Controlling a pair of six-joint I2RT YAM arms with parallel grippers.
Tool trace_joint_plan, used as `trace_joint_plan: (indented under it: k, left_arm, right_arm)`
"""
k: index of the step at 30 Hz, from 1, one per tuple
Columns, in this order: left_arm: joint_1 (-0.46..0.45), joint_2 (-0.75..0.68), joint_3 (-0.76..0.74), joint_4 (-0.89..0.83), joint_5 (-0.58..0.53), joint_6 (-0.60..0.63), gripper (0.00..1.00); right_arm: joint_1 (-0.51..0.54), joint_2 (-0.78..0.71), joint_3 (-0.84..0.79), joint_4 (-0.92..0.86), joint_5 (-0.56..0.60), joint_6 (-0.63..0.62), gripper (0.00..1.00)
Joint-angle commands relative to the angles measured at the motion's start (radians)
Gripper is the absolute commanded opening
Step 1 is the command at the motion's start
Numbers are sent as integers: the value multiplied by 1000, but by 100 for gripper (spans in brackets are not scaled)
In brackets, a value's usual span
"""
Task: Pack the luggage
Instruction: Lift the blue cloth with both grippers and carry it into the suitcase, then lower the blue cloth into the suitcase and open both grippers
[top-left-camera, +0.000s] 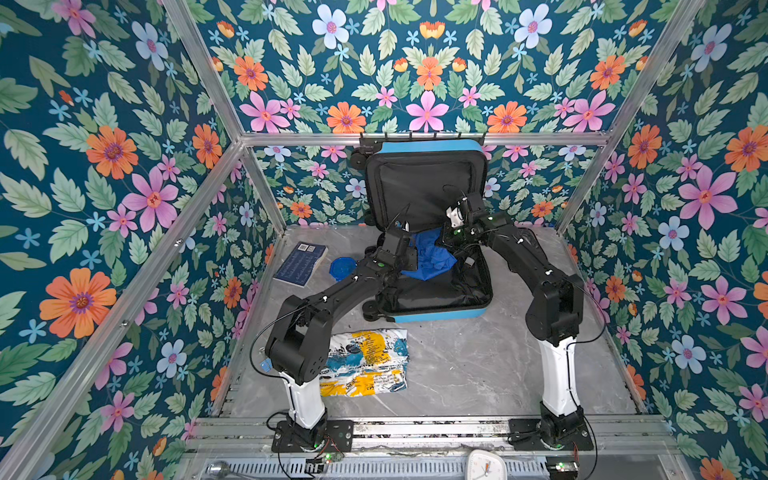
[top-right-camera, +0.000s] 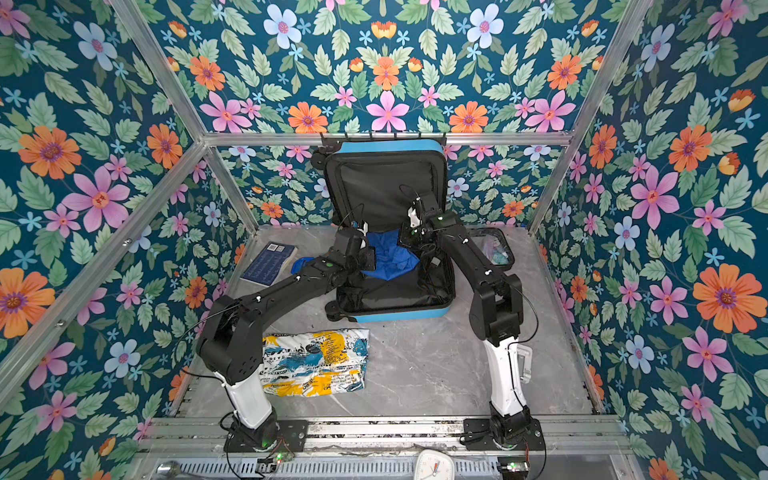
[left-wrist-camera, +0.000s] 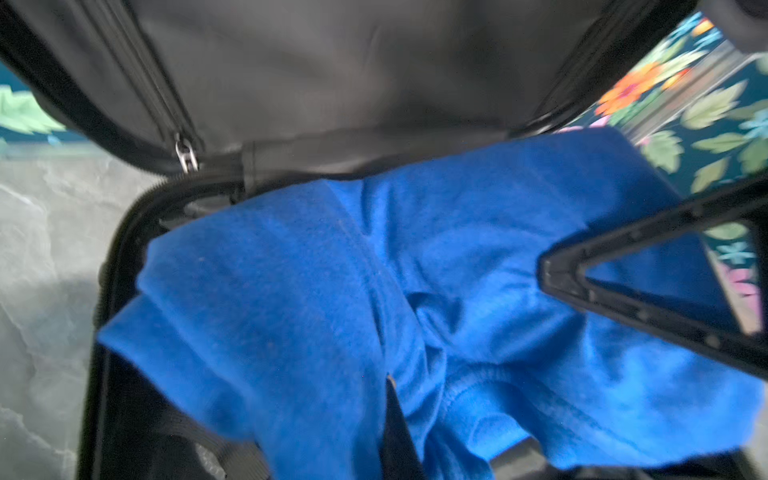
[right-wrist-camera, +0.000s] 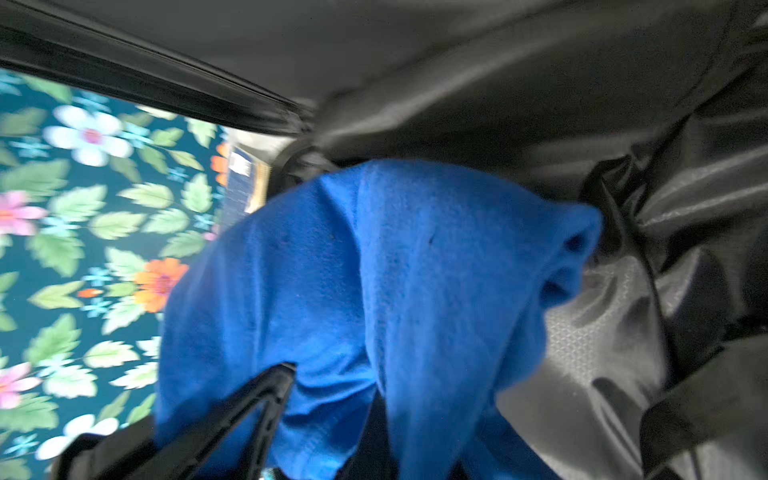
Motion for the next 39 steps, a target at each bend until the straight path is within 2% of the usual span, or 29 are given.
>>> trace_joint_plan:
  k: [1,11,12,13,15,17,19,22,32,36,39]
  left_arm:
    - [18,26,11,33,23,-9,0]
    - [48,116,34,8,29,-14,0]
    - [47,119,35,6,28,-13,0]
    - [49,121,34,4,22,-13,4]
    - [49,120,30,-4,1,-19,31]
    - [49,110,25,-10,-22,-25,50]
    - [49,96,12,-6,-33,-27,57]
    - [49,75,3,-18,-61,-35,61]
    - [48,1,-1,-90,-146,-79,63]
    - [47,-24,-12,-104,-147,-87,64]
    - [47,-58,-36,-84,-116,-87,59]
  right_arm:
    - [1,25,12,-38,19,-38,0]
    - [1,135,81,-81,114,-32,0]
    - [1,145,93,-86,122,-34,5]
    - [1,153,103,-97,130,-35,14]
    - [1,158,114,-106,140,-40,35]
    - [1,150,106,-107,153,-40,49]
    - [1,126,80,-93,174,-44,58]
    - [1,72,20,-63,213,-44,67]
    - [1,-43,-77,-52,302,-52,73]
    - [3,-73,-110,-32,289,-51,73]
    - [13,-98,-151,12,239,-49,68]
